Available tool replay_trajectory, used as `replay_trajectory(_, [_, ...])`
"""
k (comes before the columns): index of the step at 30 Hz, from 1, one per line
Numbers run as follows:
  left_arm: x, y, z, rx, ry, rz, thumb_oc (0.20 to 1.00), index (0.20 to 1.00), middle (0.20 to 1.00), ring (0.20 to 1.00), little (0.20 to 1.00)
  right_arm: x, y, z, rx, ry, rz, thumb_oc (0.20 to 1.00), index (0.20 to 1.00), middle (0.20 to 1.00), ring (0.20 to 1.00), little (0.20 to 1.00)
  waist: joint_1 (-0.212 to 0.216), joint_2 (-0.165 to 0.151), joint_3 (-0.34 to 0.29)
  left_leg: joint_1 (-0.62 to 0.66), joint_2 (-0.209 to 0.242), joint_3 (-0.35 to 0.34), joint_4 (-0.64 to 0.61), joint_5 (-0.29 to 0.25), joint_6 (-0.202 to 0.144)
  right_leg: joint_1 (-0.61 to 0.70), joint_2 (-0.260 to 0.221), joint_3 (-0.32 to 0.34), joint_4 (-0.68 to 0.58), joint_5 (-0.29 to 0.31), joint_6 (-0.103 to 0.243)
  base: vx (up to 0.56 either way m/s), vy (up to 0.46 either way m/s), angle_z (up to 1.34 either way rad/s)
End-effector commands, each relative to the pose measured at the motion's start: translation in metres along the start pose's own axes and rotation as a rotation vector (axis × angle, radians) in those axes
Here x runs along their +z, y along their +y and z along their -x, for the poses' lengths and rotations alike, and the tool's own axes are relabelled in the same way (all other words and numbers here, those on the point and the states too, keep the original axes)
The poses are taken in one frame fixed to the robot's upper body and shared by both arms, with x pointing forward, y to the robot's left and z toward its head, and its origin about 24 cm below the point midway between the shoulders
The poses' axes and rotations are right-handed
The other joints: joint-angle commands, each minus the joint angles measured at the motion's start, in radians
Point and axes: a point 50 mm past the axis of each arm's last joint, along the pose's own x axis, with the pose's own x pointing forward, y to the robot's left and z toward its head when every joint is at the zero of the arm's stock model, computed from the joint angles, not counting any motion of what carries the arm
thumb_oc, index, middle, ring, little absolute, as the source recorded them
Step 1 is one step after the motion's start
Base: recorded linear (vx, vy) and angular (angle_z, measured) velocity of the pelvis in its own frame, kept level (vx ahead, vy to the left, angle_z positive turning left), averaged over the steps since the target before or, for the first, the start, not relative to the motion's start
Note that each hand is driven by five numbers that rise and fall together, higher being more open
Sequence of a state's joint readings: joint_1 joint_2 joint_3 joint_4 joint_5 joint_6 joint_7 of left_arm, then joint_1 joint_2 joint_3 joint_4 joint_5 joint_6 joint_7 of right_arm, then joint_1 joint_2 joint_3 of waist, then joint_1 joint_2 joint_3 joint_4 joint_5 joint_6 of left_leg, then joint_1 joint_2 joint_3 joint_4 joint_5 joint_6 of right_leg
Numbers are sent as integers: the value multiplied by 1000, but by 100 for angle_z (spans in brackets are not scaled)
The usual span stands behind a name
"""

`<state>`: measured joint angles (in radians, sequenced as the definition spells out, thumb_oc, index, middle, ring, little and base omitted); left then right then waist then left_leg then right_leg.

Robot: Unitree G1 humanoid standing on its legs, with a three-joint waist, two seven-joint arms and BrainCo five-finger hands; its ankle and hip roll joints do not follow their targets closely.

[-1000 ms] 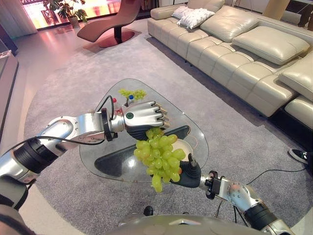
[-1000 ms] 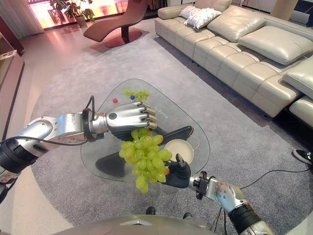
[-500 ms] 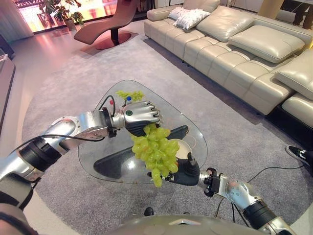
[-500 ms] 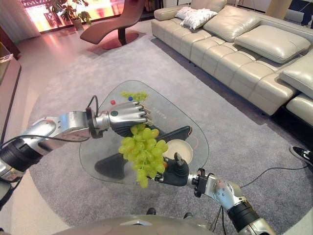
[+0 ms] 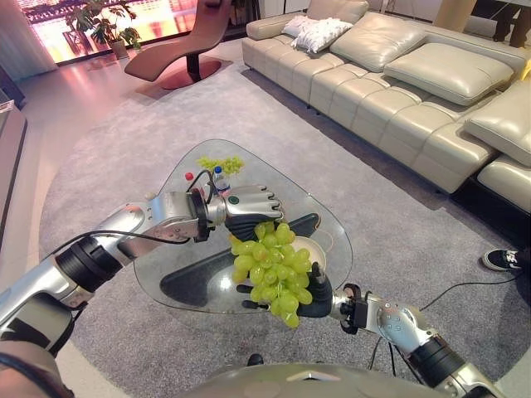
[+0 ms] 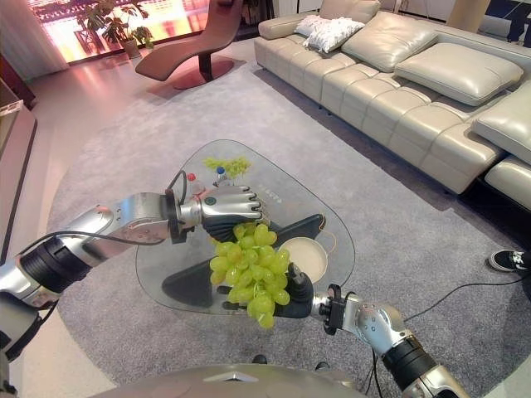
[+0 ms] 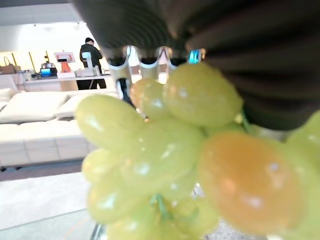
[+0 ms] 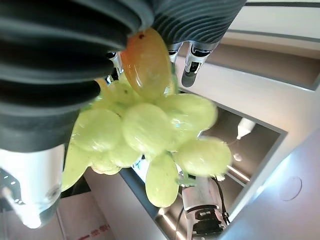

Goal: Pick up fruits into the plate

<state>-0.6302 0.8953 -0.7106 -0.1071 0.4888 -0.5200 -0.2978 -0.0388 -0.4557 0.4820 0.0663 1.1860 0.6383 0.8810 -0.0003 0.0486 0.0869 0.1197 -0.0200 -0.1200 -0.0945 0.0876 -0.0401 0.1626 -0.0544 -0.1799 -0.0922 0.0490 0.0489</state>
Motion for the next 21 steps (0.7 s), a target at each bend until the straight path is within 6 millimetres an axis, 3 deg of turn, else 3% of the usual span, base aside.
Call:
replay_trajectory(1, [-4,38,-2,100,-25,-26,200,200,200,200,200,15,24,-25,176,5,92,1000,1000,1000,1000,1000,26,-47,11,80,-29,99,26,-183,16,17,-17,32,16,-69,65,0,0,0])
replay_trajectory(12, [1,35,-5,57,-45,-24,200,200,200,200,200,16,28,-31,186,15,99,1000,1000,1000,1000,1000,28,-46,11,80,-30,99,24,-181,16,17,-14,34,14,-68,64,0,0,0])
replay_trajectory(13, [0,35,-5,57,-45,-23,200,200,200,200,200,17,28,-31,185,13,98,438,438,438,438,438,28,-46,11,80,-30,99,24,-181,16,17,-14,34,14,-68,64,0,0,0])
replay_trajectory(14, [0,35,-5,57,-45,-23,200,200,200,200,200,17,28,-31,185,13,98,438,438,438,438,438,28,-46,11,80,-30,99,24,-181,16,17,-14,34,14,-68,64,0,0,0])
replay_trajectory(15, [0,35,-6,56,-43,-21,200,200,200,200,200,18,28,-31,183,4,101,200,200,200,200,200,28,-46,11,81,-29,99,24,-181,16,17,-14,34,14,-68,64,0,0,0])
replay_trajectory(21, [-2,35,-5,54,-38,-20,200,200,200,200,200,17,27,-32,187,8,102,200,200,200,200,200,28,-46,12,80,-28,99,23,-181,14,17,-14,33,13,-67,65,0,0,0])
